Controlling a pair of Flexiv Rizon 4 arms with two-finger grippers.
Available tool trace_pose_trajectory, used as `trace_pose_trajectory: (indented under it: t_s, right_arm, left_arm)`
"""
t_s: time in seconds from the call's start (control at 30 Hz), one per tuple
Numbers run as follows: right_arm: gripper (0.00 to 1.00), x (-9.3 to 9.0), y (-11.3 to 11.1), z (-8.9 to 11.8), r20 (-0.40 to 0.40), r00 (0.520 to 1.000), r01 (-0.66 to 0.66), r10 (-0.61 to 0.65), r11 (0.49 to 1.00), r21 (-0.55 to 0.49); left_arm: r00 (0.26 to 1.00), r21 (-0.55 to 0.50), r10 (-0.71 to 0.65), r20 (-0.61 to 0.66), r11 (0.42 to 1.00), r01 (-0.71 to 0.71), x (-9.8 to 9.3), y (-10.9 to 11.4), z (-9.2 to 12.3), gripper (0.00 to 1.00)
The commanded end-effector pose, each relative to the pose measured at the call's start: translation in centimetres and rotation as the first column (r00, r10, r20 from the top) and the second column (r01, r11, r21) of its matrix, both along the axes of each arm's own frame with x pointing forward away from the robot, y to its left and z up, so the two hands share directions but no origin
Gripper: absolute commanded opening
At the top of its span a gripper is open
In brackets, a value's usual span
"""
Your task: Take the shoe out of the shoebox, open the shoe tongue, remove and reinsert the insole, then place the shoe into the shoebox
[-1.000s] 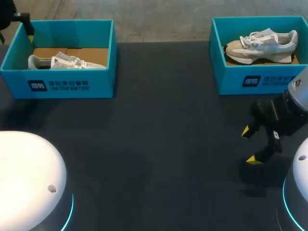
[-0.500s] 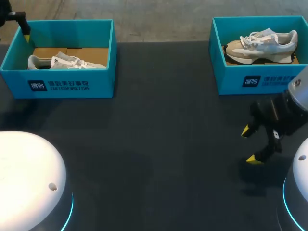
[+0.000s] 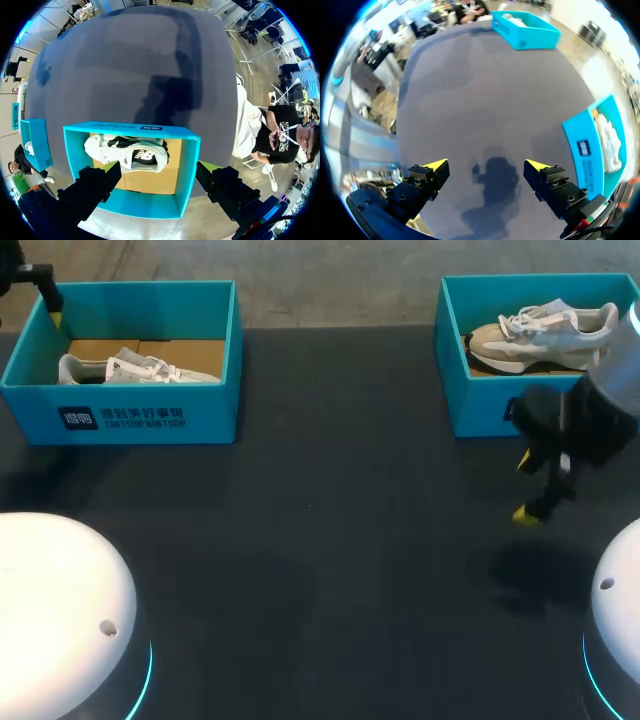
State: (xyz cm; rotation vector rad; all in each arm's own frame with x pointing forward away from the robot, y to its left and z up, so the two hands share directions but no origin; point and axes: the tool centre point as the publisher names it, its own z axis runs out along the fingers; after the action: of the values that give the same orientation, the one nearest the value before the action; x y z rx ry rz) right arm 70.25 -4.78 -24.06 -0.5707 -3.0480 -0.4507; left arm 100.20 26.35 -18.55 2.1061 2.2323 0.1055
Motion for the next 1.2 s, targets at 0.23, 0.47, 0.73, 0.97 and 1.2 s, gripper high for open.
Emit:
trace_pose_trajectory:
  t_s: [0.23,0.47,0.73,0.97,1.2]
  right_arm:
    - [1.00,6.7,-1.6,1.7,-0.063,0.980,0.185,-0.188,0.981,-0.056]
    - [1.00,6.7,-1.6,1.7,-0.063,0.980,0.185,-0.188,0.981,-0.056]
    - [1.00,8.7,-1.5,1.6,-0.030,0.924,0.370,-0.381,0.911,-0.185]
    - [1.00,15.4,-3.8,4.7,0.117,0.696,0.704,-0.709,0.641,-0.305]
    - [1.00,20.6,-7.2,5.9,0.202,0.578,0.795,-0.791,0.490,-0.359]
  left_arm:
    - [1.000,0.002,0.000,0.002,1.000,0.000,-0.1,0.0,0.0,1.00]
    - [1.000,0.002,0.000,0.002,1.000,0.000,-0.1,0.0,0.0,1.00]
    - [1.000,0.002,0.000,0.002,1.000,0.000,-0.1,0.0,0.0,1.00]
    - [1.000,0.002,0.000,0.002,1.000,0.000,-0.1,0.0,0.0,1.00]
    - [1.000,0.002,0.000,0.002,1.000,0.000,-0.1,0.0,0.0,1.00]
